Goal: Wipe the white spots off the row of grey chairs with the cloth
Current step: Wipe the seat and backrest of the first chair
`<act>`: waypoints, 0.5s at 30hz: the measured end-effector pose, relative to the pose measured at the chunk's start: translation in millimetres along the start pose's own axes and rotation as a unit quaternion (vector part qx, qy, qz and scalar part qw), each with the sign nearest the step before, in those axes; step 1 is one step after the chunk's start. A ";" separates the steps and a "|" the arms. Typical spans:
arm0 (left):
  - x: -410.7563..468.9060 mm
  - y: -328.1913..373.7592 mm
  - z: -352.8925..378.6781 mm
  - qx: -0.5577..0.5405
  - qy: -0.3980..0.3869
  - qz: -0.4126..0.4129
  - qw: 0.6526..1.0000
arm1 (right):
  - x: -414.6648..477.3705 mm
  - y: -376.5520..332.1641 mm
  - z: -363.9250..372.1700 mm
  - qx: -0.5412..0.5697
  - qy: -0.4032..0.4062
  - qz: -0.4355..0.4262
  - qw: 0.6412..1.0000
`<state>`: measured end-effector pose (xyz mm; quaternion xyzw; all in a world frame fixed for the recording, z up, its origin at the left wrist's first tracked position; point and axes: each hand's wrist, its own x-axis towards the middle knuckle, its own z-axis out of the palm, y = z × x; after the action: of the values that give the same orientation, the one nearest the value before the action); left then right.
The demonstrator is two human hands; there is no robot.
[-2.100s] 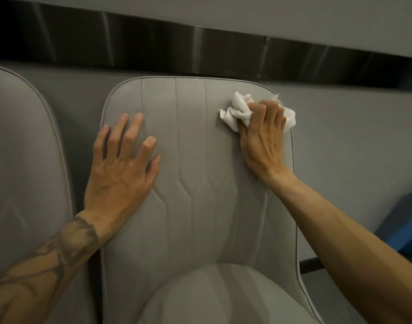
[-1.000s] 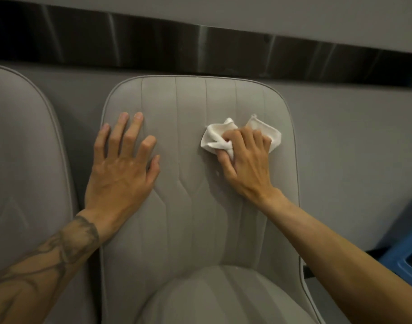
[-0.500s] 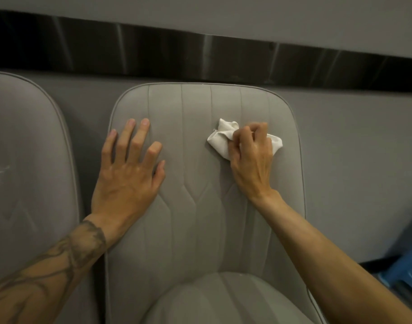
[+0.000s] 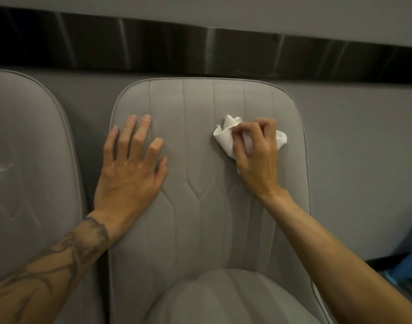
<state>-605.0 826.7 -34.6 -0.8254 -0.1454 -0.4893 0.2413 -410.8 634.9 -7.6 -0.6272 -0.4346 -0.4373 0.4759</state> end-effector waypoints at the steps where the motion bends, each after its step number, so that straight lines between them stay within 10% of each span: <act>1: -0.2 -0.5 0.0 0.001 0.000 0.000 1.000 | -1.9 1.1 -1.3 -0.003 -0.004 -0.001 1.000; 7: -0.2 -0.8 -1.8 0.004 -0.003 0.003 1.000 | -16.4 12.3 -11.7 -0.195 -0.053 -0.053 0.978; 15: -0.2 0.4 -1.6 0.000 0.000 0.001 1.000 | 9.4 8.1 -3.7 -0.185 -0.021 0.004 0.983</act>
<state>-606.1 825.5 -34.3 -0.8254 -0.1444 -0.4894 0.2415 -401.3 631.1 0.3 -0.7149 -0.3535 -0.4953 0.3442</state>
